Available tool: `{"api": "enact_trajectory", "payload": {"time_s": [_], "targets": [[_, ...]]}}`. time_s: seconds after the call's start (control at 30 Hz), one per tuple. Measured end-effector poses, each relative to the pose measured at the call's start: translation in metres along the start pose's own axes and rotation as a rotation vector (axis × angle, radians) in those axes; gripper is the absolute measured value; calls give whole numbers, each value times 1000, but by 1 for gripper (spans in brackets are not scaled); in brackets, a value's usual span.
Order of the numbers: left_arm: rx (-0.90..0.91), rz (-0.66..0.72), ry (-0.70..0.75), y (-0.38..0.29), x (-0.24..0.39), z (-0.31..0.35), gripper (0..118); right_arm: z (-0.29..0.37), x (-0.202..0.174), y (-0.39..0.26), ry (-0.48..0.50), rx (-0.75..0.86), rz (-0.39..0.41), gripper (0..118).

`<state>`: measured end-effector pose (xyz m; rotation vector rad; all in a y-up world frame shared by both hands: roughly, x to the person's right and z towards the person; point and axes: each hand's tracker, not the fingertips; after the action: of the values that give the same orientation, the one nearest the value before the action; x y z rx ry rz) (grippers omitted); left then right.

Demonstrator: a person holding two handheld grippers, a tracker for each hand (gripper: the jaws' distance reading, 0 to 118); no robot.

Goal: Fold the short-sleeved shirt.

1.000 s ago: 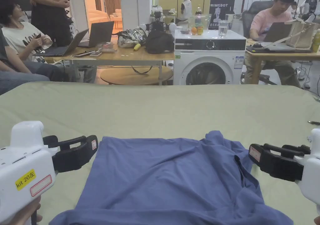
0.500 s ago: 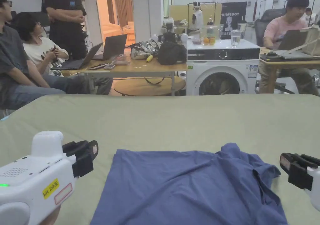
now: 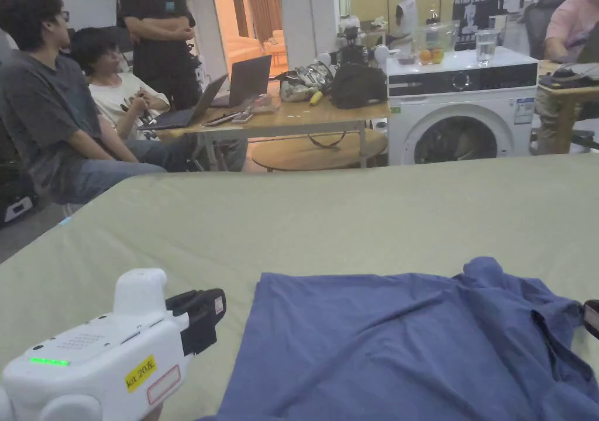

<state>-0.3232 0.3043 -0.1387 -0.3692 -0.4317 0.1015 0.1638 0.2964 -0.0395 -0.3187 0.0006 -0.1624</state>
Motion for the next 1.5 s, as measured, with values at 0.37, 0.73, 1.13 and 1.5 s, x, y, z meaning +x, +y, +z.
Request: {"api": "enact_trajectory", "payload": {"time_s": [0.37,0.73,1.13,1.5], "targets": [[-336,163,84,-101,-69,-9,60,13,-10,-30,26,-87,-41,0],[-434,272,55,-126,-71,-51,0,34,20,-43,-66,-139,-134,0],[-492,98,127,-132,-66,-61,0,28,59,-109,-220,-358,-267,68],[-463,144,119,-131,-61,-49,0,25,44,-138,-118,-259,-305,2]]}}
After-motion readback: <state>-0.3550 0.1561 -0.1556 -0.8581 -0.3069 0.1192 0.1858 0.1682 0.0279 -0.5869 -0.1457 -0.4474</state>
